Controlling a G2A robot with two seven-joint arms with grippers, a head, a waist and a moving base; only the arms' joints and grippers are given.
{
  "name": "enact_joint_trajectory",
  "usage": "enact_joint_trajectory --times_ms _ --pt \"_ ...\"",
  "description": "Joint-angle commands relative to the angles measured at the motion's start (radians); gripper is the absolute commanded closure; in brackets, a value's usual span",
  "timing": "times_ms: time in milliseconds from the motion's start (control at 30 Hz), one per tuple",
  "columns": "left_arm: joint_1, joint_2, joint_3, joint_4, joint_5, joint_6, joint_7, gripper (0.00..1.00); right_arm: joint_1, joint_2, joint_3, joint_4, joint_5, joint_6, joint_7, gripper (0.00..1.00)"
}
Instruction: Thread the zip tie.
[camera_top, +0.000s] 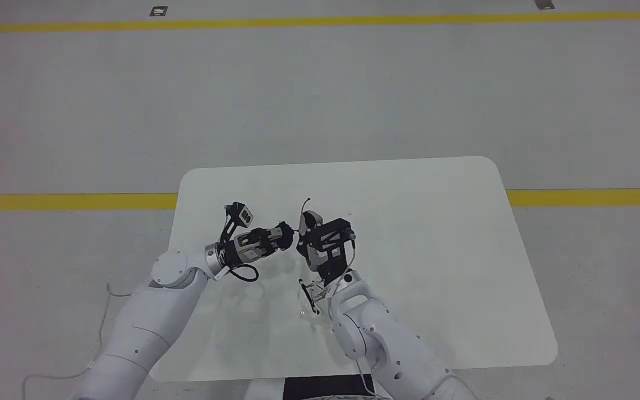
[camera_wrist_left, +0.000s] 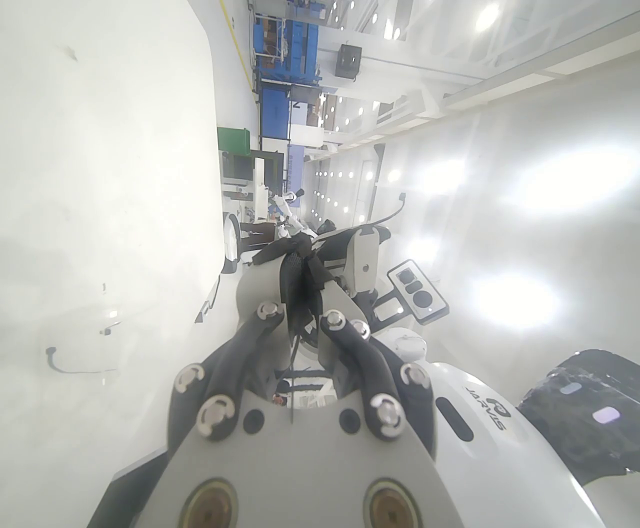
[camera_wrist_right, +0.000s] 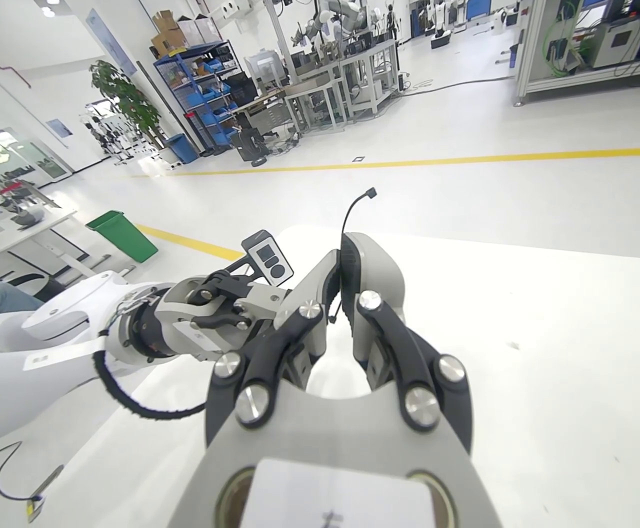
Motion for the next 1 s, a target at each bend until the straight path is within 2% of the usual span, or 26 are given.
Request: enact_joint_trajectory --times_ms 0,367,967 --pt "0.0 0.0 0.0 0.0 0.0 0.0 0.0 1.0 -0.001 -0.001 0.001 0.0 -0.002 -0.001 0.001 1.0" --pt "0.0 0.0 0.0 0.0 0.0 0.0 0.0 1.0 -0.009 -0.008 0.002 -0.004 -0.015 0.001 0.009 1.0" --pt "0.0 0.0 0.0 0.0 0.0 0.0 0.0 1.0 -0.006 -0.027 -0.016 -0.009 -0.069 0.066 0.046 1.0"
